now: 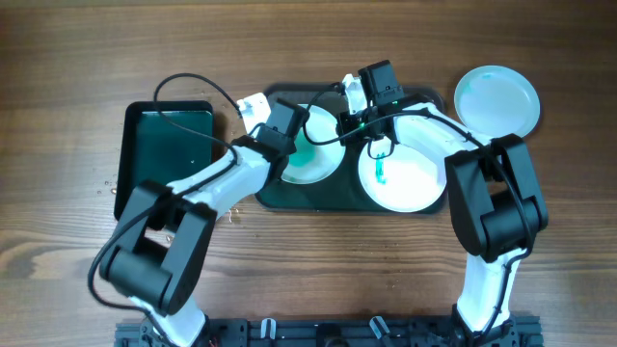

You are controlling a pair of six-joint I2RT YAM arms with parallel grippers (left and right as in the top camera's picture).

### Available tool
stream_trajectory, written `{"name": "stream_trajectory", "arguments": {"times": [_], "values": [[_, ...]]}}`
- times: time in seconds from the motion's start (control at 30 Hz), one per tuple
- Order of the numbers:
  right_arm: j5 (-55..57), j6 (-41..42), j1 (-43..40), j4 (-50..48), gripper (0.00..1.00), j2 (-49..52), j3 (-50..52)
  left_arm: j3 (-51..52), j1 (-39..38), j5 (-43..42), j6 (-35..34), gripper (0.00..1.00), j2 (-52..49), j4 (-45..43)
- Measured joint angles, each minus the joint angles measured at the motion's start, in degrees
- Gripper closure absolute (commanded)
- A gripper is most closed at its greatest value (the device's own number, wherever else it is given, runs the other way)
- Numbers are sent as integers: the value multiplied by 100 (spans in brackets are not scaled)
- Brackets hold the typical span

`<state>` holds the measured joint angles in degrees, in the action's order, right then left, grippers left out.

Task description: Clean dirty plates on tray and stack at the side

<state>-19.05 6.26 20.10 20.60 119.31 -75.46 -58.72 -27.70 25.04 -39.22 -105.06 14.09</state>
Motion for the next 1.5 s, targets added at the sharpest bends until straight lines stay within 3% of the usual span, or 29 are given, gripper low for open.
{"name": "stream_trajectory", "arguments": {"times": [0.07, 0.27, 0.4, 0.57, 0.8, 1.03, 1.27, 1.5], "values": [[0, -2, -11, 2, 96, 0, 0, 9, 79, -195, 20, 96, 164, -118], [0, -2, -26, 4, 96, 0, 0, 15, 138, -1963, 26, 96, 155, -831], [0, -2, -26, 4, 96, 0, 0, 15, 109, -2378, -7, 96, -151, -850], [0, -4, -31, 7, 96, 0, 0, -20, 98, -2035, 107, 96, -317, -629], [-4, -4, -26, 7, 96, 0, 0, -74, 15, -610, 496, 96, -240, 22], [-15, -52, -33, -9, 96, 0, 0, 13, 63, 197, 629, 96, 448, 236], [26, -404, -42, -44, 96, -7, -11, 13, 409, 170, 664, 96, 1488, 420], [1084, -1410, 94, 4, 96, -883, -9, 17, 1878, -824, 684, 96, 1593, 1143]]}}
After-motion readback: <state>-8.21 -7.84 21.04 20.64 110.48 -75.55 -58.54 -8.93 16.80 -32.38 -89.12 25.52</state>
